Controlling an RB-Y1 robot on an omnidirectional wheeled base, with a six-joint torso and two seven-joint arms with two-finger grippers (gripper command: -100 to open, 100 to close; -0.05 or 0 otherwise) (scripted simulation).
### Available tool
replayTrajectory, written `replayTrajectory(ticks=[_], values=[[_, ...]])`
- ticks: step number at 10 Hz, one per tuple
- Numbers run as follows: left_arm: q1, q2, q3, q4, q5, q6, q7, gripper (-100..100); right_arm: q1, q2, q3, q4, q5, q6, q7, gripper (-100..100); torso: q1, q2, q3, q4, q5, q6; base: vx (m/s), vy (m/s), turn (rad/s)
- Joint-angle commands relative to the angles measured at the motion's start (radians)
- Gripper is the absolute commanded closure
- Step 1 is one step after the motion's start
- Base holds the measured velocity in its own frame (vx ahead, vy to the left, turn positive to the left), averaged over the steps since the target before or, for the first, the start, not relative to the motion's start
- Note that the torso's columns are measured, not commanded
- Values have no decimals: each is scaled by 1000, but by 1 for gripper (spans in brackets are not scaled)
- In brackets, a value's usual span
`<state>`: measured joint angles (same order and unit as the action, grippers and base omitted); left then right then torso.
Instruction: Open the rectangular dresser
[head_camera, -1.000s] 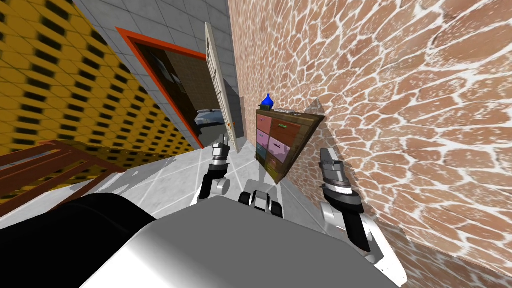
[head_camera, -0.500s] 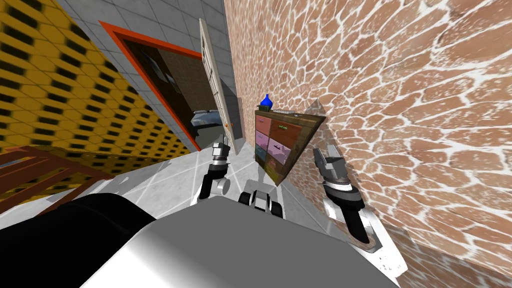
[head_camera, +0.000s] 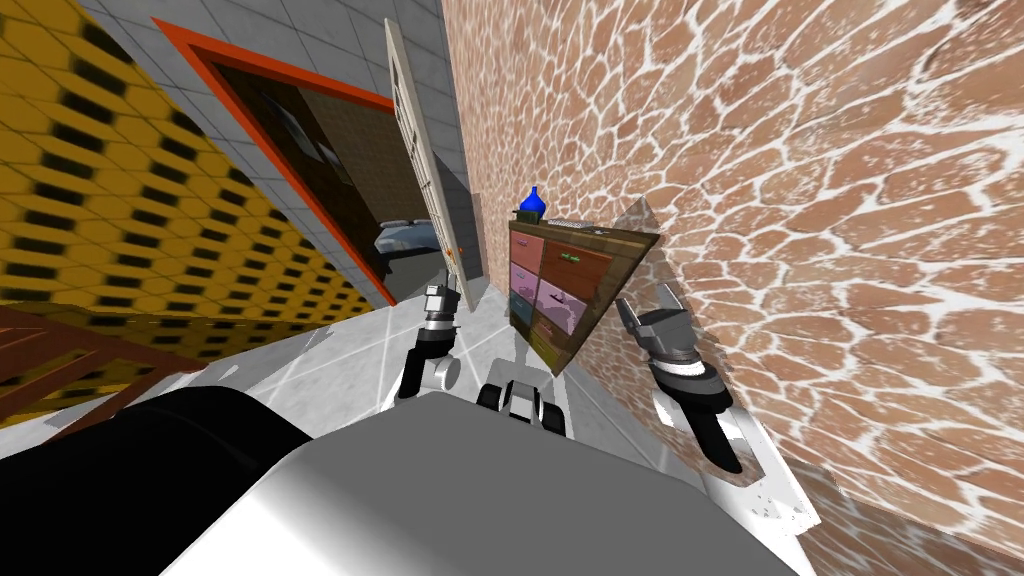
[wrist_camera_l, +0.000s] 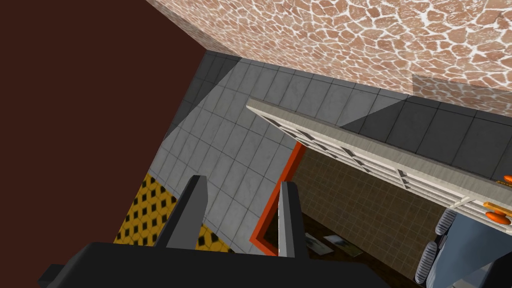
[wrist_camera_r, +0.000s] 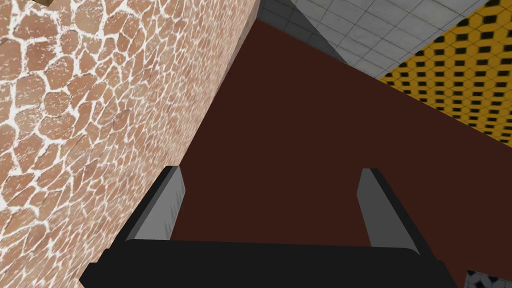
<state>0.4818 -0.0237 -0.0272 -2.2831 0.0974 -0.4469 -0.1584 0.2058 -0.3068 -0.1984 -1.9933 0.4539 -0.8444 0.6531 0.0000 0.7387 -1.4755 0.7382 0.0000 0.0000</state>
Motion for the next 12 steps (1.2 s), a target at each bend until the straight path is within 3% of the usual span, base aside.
replayTrajectory(ticks=[1,3,6,8,12], values=[[0,0,0,0,0,0,0,0,-35,-23,-22,31,53,-46,66,-100,0,-2,-1,0,0,0,85,45,-41],[0,0,0,0,0,0,0,0,-81,-51,-50,76,121,-104,129,-100,0,0,0,0,0,0,93,72,-74],[0,0,0,0,0,0,0,0,-105,-65,-64,99,160,-133,187,-100,-1,0,0,0,0,0,67,52,-43],[0,0,0,0,0,0,0,0,-152,-92,-92,147,228,-189,253,-100,0,0,0,0,0,0,76,71,-77],[0,0,0,0,0,0,0,0,-198,-118,-120,196,299,-244,343,-100,0,-2,-1,-1,0,0,86,57,-51]])
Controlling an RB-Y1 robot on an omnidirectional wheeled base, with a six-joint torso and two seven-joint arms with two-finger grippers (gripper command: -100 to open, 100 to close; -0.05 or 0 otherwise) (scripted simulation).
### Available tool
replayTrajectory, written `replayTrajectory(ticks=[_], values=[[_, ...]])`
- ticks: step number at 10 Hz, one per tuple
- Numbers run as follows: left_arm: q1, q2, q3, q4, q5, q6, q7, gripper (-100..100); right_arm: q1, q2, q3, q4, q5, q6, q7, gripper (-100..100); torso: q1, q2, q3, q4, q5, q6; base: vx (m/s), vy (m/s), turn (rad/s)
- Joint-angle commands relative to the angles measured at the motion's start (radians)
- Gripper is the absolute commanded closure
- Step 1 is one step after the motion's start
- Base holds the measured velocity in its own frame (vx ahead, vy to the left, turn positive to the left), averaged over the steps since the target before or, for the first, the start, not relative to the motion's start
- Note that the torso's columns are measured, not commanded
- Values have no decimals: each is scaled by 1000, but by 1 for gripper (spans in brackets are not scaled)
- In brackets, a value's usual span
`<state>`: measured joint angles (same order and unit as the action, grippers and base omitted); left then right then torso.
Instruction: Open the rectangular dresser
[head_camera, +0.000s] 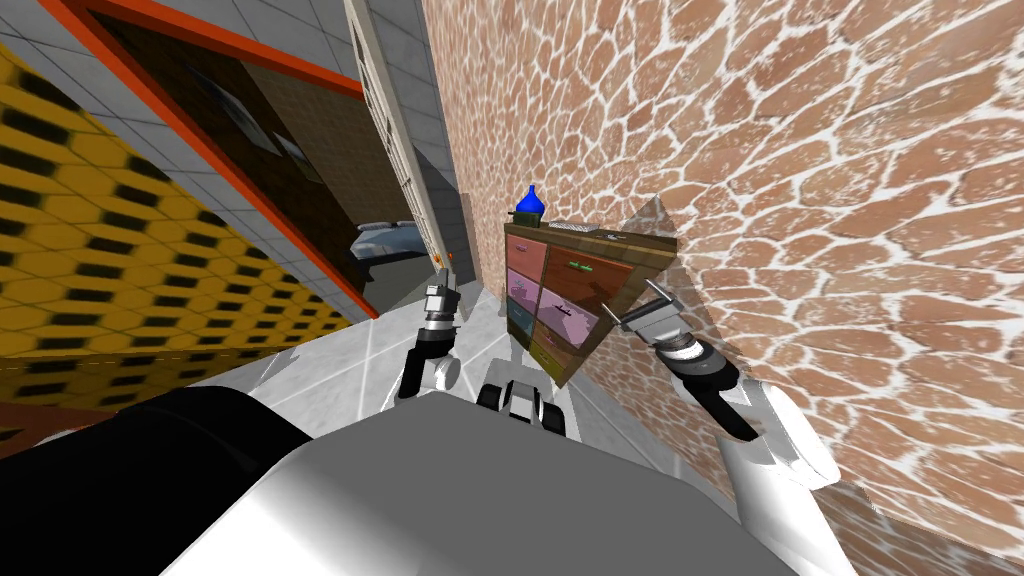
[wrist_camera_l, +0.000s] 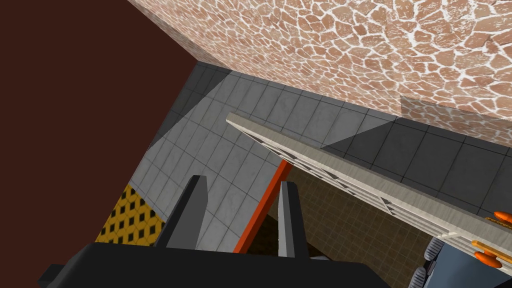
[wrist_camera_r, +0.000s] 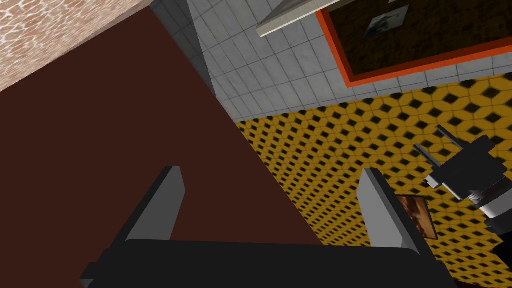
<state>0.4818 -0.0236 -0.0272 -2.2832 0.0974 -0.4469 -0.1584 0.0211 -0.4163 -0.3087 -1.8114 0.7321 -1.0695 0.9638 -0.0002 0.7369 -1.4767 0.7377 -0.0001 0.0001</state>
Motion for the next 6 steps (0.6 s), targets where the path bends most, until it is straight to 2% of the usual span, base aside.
replayTrajectory(ticks=[1,2,3,5,6], values=[[0,0,0,0,0,0,0,0,-36,-22,-23,38,54,-46,70,-100,0,2,1,0,0,0,61,52,-49],[0,0,0,0,0,0,0,0,-58,-36,-36,62,87,-71,96,-100,0,3,2,1,0,0,84,78,-76],[0,0,0,0,0,0,0,0,-58,-36,-36,62,87,-71,106,-100,1,1,1,0,0,0,65,62,-38],[0,0,0,0,0,0,0,0,-101,-65,-60,109,149,-120,169,-100,0,1,1,0,0,0,78,67,-72],[0,0,0,0,0,0,0,0,-101,-65,-60,109,149,-120,176,-100,1,0,0,0,0,0,64,58,-22]])
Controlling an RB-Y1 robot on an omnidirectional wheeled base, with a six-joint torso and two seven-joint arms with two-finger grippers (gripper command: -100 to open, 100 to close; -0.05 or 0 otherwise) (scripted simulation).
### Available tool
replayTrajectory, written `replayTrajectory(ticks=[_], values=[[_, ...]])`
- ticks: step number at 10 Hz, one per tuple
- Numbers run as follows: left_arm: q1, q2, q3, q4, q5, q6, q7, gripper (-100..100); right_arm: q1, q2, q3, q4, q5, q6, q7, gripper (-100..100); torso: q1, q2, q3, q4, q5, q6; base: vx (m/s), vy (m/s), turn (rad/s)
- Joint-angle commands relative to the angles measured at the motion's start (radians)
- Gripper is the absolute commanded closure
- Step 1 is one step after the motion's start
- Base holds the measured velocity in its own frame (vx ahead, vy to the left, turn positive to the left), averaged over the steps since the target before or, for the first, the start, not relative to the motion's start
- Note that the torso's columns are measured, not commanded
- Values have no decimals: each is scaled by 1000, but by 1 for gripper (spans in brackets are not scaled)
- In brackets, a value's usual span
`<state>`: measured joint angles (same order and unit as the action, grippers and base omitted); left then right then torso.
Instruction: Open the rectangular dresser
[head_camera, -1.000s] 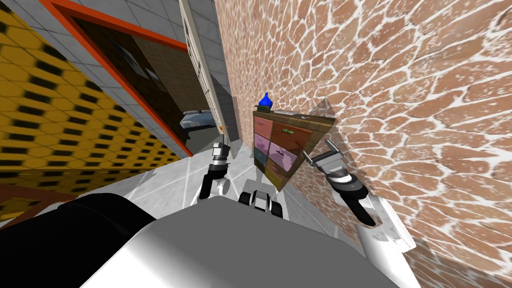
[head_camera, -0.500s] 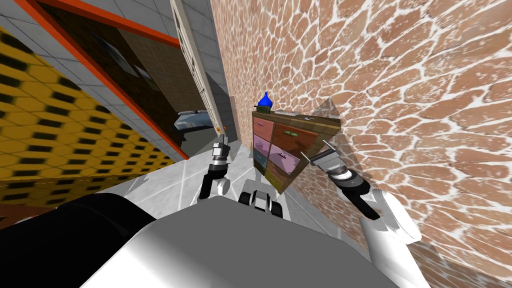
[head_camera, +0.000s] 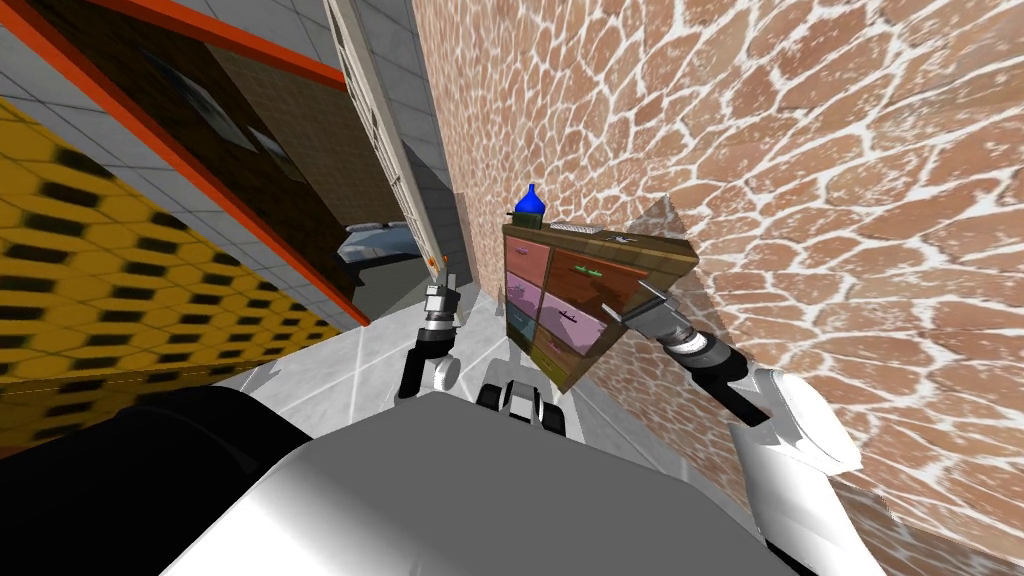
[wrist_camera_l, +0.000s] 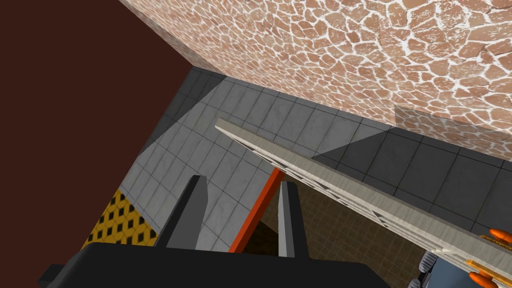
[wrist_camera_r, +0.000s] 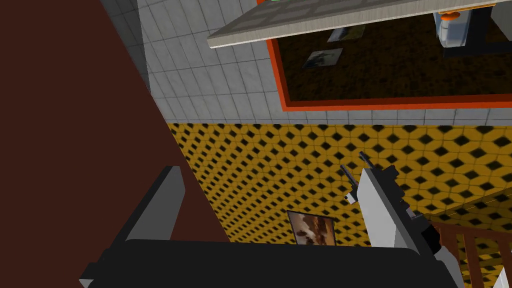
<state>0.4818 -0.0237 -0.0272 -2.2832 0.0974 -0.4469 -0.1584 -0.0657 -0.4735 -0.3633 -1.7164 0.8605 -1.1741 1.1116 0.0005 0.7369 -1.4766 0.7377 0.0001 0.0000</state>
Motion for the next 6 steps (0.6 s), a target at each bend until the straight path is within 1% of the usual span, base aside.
replayTrajectory(ticks=[1,4,6], values=[[0,0,0,0,0,0,0,0,-34,-24,-17,36,49,-39,61,-100,-1,1,1,0,0,0,56,42,-35],[0,0,0,0,0,0,0,0,-87,-76,-49,93,128,-101,148,-100,0,0,0,0,0,0,80,75,-74],[0,0,0,0,0,0,0,0,-116,-112,-66,123,170,-135,196,-100,0,1,0,0,0,0,79,73,-55]])
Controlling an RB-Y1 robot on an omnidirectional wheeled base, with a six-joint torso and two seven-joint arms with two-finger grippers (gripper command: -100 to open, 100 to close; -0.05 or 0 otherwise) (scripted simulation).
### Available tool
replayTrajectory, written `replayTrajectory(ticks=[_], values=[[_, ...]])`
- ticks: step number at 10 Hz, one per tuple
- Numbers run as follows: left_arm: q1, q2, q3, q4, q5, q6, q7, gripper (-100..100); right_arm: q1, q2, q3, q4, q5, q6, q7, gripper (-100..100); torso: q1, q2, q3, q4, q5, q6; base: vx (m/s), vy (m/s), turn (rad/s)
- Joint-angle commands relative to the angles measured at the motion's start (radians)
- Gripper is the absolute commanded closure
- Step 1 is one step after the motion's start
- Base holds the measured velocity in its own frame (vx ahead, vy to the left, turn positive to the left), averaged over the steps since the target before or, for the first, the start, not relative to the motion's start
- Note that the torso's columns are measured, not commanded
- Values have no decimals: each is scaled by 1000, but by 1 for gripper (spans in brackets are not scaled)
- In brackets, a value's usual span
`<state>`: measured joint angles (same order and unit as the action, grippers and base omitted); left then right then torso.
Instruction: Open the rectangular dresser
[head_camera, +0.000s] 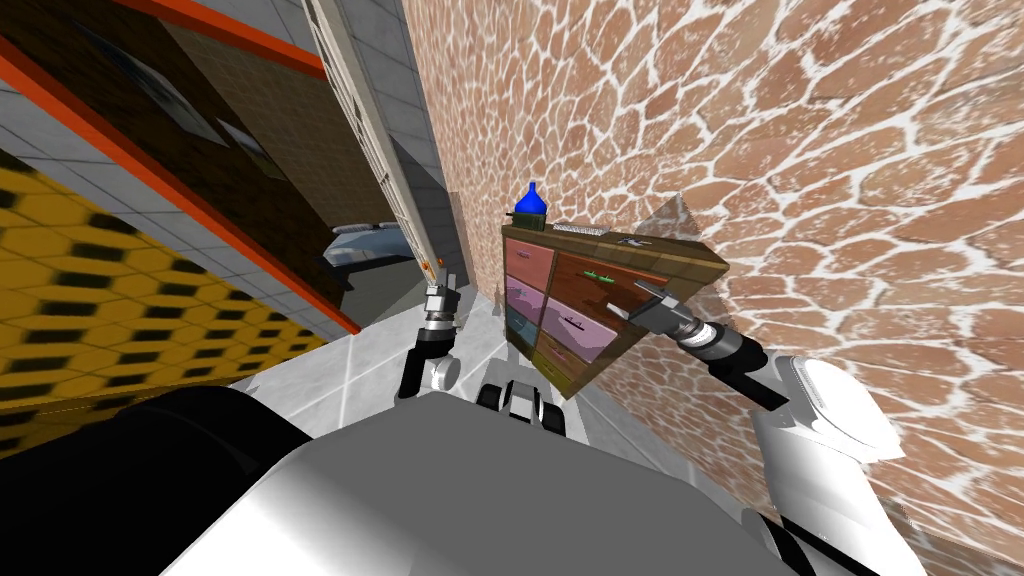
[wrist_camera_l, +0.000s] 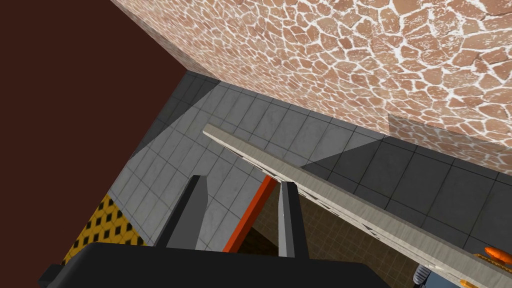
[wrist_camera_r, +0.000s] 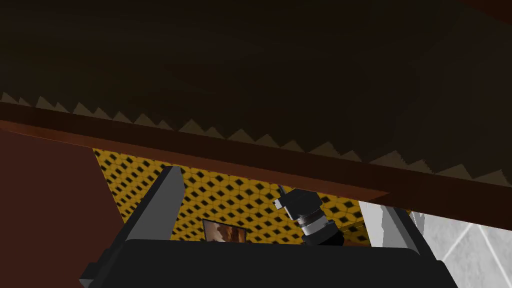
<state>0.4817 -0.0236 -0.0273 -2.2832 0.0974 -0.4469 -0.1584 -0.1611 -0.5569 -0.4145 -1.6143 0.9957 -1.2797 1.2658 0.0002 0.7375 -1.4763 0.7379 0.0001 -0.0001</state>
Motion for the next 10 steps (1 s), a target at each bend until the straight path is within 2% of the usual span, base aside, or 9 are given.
replayTrajectory(ticks=[1,4,5,6,7,8,10], values=[[0,0,0,0,0,0,0,0,-32,-45,-22,33,53,-44,62,-100,-1,1,1,0,0,0,66,59,-41],[0,0,0,0,0,0,0,0,-61,-94,-39,60,96,-79,111,-100,-2,0,-1,2,1,0,42,49,-38],[0,0,0,0,0,0,0,0,-49,-78,-28,58,88,-76,99,-100,-3,-2,-3,3,3,-1,10,24,-10],[0,0,0,0,0,0,0,0,-64,-92,-29,58,92,-70,84,-100,-3,-2,-2,1,1,0,39,105,18],[0,0,0,0,0,0,0,0,-55,-87,-29,57,90,-76,92,-100,4,-4,-3,0,2,-2,24,58,-36],[0,0,0,0,0,0,0,0,-54,-89,-32,58,91,-74,89,100,4,-3,-2,-1,2,-4,-3,-2,-29],[0,0,0,0,0,0,0,0,-52,-90,-32,50,84,-76,84,100,4,4,2,1,1,-2,-130,84,-43]])
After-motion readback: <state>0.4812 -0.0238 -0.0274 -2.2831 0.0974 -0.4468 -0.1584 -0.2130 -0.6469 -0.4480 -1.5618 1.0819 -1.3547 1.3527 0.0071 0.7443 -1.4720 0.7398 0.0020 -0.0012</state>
